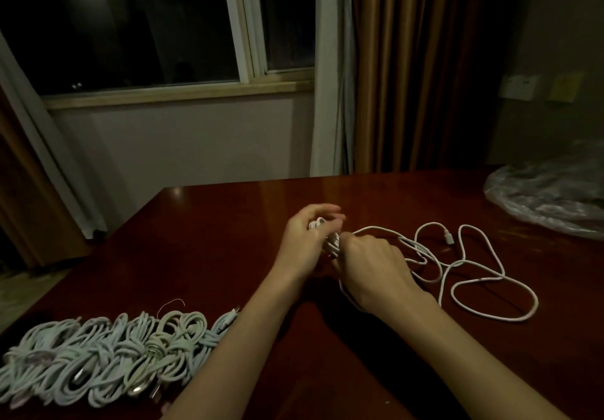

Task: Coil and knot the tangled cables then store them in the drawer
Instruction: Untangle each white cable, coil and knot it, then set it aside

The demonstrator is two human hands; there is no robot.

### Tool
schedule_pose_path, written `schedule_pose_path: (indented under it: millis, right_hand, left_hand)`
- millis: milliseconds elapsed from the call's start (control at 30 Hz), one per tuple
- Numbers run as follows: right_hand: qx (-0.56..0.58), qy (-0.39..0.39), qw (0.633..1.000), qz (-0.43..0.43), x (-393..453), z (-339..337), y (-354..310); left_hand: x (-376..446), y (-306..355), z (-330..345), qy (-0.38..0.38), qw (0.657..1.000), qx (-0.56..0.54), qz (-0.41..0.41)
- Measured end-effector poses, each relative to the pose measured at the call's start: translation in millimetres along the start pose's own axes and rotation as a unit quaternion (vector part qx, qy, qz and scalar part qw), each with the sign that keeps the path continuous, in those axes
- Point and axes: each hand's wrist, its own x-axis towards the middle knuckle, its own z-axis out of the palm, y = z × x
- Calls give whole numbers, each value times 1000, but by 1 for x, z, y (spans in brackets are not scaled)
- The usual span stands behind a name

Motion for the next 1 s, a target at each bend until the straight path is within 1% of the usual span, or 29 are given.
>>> schedule_pose_path:
  millis: [33, 67, 100, 133, 167, 200, 267, 333, 433, 533, 600, 700, 800, 867, 933, 1000]
  right_hand:
    - [-9, -2, 1000, 0, 0, 0, 0]
    - [-17, -2, 1000, -2, 1, -1, -1]
    - [-26, 0, 1000, -7, 0, -1, -2]
    - [-33, 4, 999, -16, 0, 0, -2]
    - [-40, 7, 999, -25, 0, 0, -3]
    - [-47, 4, 998, -32, -1, 1, -2]
    - [-42, -9, 998, -34, -1, 2, -1]
    - [-30, -16, 999, -31, -1, 3, 0]
    - [9, -25, 999, -37, 1, 6, 4]
    - [92, -57, 993, -55, 3, 6, 10]
    - [150, -55, 986, -55, 5, 3, 15]
    - [154, -19, 987, -52, 8, -4, 19]
    - [135, 20, 989, -63, 9, -11, 21]
    - [165, 69, 982, -66, 10, -16, 27]
    - [214, 134, 966, -59, 13, -20, 35]
    - [267, 174, 947, -43, 16, -19, 41]
  left_hand:
    - [1, 3, -3, 47, 996, 63, 53]
    - [0, 6, -7, 88, 982, 137, 99]
    - [-1, 9, -8, 100, 963, 217, 121]
    - [-4, 10, -8, 93, 944, 293, 117]
    - [-5, 6, -7, 75, 928, 351, 94]
    - [-3, 1, -7, 61, 921, 381, 64]
    - [0, -8, -8, 47, 921, 385, 21]
    - [3, -13, -11, 34, 931, 364, 11]
    - [4, -16, -13, 21, 944, 328, 26]
    - [5, -18, -16, 25, 952, 301, 43]
    - [9, -20, -23, 37, 954, 293, 43]
    - [14, -24, -32, 50, 954, 293, 42]
    - [14, -26, -34, 34, 954, 294, 43]
    - [13, -24, -34, 10, 955, 294, 44]
    - [10, -20, -32, -35, 955, 289, 48]
    - [7, -14, -27, -71, 966, 244, 54]
